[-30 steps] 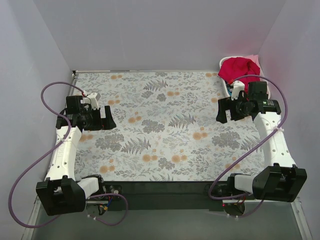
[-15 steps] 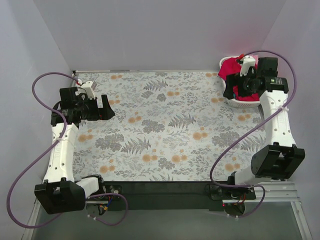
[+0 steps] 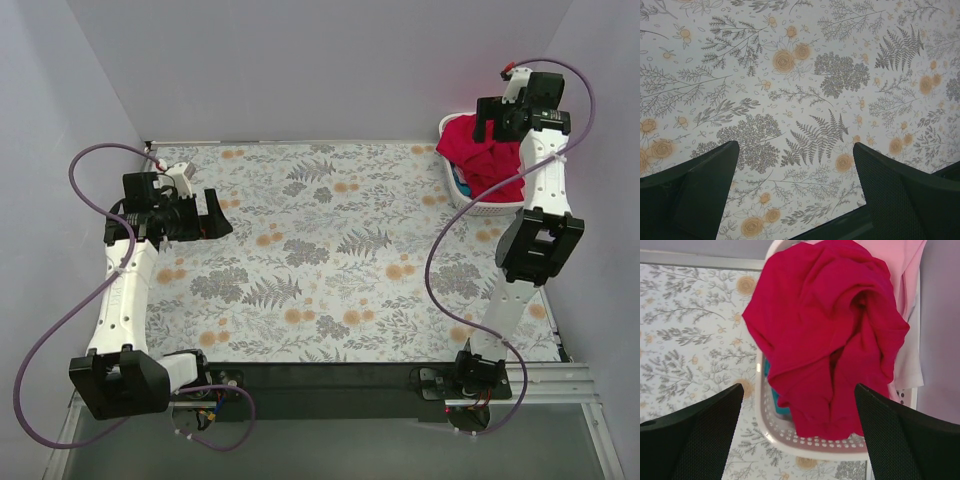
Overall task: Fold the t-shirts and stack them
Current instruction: Grab the tshirt from the pile
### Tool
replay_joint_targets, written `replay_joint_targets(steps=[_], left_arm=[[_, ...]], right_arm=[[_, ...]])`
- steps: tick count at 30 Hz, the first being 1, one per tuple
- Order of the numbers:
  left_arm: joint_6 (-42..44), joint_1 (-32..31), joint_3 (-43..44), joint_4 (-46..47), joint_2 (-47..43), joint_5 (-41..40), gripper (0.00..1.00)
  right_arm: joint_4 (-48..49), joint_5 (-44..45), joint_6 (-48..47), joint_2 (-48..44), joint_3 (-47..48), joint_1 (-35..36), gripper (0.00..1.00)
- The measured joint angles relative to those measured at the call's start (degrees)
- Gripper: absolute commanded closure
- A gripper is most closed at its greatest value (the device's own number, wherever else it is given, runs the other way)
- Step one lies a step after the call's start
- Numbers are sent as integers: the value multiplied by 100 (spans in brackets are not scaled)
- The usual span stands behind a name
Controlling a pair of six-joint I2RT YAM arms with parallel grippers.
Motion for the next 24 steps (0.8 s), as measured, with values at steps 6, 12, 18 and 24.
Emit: replay_joint_targets(steps=[6,12,18,24], left_arm=[[-17,0,-76,-74,35,-79,2],[-11,0,2,-166,116,-173,2],[-15,0,131,-164,313,-289,2],[-20,0,173,-166,415,-313,2]], right_arm=[[511,361,92,717,20,-42,2],[833,588,94,1126,22,-48,2],[901,715,74,1392,22,-66,17],[981,634,55,1419,22,-76,81]])
